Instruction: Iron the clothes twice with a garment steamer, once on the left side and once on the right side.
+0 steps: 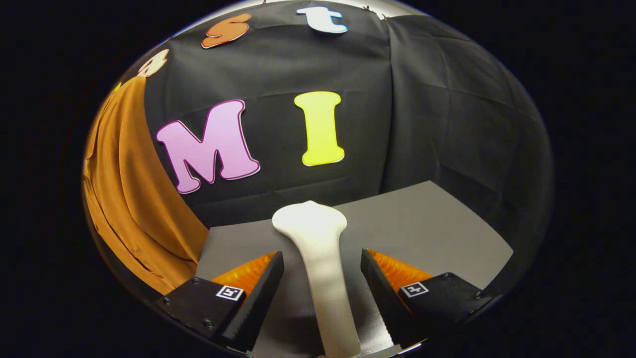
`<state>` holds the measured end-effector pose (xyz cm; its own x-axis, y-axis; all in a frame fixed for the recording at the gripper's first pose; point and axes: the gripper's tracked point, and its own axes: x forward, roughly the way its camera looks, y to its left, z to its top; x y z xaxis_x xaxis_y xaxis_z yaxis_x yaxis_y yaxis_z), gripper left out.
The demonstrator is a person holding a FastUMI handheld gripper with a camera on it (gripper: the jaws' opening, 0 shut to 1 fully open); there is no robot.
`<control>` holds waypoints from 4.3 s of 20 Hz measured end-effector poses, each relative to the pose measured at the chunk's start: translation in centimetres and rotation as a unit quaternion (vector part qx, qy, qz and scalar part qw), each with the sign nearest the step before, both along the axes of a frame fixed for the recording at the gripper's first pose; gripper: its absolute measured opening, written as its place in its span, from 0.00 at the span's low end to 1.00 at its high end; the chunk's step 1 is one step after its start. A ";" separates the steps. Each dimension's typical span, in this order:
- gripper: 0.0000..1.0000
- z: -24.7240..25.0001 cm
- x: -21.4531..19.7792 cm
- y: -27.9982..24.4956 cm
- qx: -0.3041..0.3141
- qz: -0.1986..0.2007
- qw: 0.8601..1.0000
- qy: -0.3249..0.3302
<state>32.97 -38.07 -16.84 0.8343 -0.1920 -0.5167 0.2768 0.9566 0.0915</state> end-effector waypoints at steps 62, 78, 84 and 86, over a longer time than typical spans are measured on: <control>0.45 8.0 -4.5 29.7 -0.061 0.005 0.995 -0.075; 0.45 -4.8 -5.9 30.7 -0.047 0.023 0.995 0.086; 0.45 -9.2 -7.1 30.7 -0.034 0.027 0.990 0.136; 0.45 -10.4 -7.6 30.7 -0.030 0.027 0.988 0.147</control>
